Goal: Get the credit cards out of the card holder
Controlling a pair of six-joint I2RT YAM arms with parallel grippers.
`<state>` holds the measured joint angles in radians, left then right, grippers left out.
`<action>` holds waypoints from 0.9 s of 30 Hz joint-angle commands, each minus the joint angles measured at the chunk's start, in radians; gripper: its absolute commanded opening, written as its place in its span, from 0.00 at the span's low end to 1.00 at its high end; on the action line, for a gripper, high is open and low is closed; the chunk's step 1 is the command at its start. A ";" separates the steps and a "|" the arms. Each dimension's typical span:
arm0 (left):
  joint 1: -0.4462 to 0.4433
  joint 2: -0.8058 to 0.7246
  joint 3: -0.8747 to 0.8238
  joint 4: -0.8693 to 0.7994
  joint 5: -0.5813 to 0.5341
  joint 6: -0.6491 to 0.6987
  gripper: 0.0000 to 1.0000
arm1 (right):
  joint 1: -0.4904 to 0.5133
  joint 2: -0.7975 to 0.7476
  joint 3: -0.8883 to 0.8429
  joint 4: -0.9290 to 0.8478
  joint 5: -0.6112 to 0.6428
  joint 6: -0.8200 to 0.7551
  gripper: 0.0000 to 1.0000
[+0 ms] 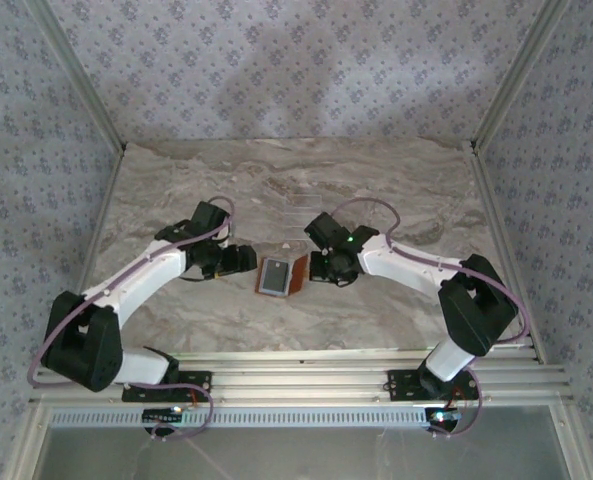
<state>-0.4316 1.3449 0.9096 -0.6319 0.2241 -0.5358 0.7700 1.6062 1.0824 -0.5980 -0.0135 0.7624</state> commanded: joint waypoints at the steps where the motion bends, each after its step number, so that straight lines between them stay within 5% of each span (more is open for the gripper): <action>1: 0.019 -0.051 0.020 -0.076 -0.025 0.037 0.77 | -0.006 -0.045 -0.009 -0.020 0.024 -0.033 0.00; 13: 0.051 -0.049 0.045 -0.092 -0.022 0.042 0.77 | -0.005 -0.083 -0.046 0.019 0.027 -0.065 0.00; 27: -0.023 0.213 0.163 0.021 0.053 -0.012 0.69 | -0.005 -0.126 -0.105 0.044 0.022 -0.047 0.00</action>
<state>-0.4221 1.5105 1.0245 -0.6491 0.2401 -0.5293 0.7677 1.5009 0.9901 -0.5560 -0.0101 0.7136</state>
